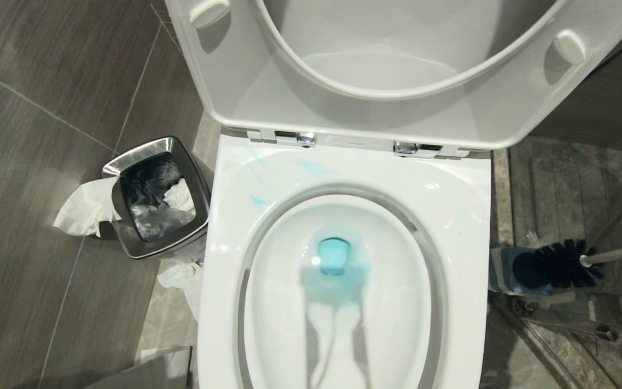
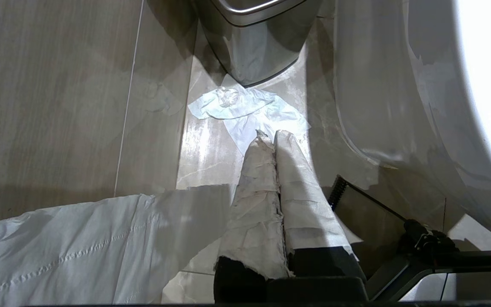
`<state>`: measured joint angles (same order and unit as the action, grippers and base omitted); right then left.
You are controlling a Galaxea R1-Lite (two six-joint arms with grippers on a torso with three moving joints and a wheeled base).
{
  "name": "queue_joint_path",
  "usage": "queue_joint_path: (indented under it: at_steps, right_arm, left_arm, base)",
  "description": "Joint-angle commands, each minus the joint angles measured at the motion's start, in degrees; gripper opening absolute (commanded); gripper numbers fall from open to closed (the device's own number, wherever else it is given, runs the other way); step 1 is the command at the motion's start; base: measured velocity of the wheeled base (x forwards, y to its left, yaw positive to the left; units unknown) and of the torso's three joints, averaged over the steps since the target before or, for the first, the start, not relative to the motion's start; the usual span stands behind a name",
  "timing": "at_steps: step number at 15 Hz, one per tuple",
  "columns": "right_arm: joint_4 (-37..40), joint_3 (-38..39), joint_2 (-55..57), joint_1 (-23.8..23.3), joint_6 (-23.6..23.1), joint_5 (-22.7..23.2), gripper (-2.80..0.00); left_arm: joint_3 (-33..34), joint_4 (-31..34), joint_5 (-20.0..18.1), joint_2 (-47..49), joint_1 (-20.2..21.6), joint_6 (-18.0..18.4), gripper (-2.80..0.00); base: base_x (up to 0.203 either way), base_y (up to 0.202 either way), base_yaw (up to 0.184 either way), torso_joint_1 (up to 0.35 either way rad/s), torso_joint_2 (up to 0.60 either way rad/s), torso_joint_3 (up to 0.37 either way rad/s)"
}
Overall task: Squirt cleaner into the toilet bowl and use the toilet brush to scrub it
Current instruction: Scrub the toilet bowl
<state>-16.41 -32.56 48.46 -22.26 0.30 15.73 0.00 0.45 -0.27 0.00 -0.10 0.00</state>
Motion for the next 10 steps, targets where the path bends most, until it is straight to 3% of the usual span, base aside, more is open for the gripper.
queue_joint_path:
  at_steps: [1,6,10]
  right_arm:
    - [14.0,-7.3,-4.4,0.0,0.1,0.9,-2.80]
    - [26.6,-19.0,-2.3,-0.1,0.1,-2.7,-2.80]
    - [29.9,-25.0,-2.0,-0.1,0.2,-4.3,-2.80]
  left_arm:
    - [0.2,0.0,0.0,0.1,0.0,0.0,-2.80]
    - [0.2,0.0,0.0,0.1,0.0,0.0,-2.80]
    - [0.1,0.0,-0.1,0.1,0.0,0.3,-2.80]
  base:
    - [0.000,0.000,0.000,0.000,0.00,0.000]
    - [0.000,0.000,0.000,0.000,0.00,0.000]
    - [0.000,0.000,0.000,0.000,0.00,0.000]
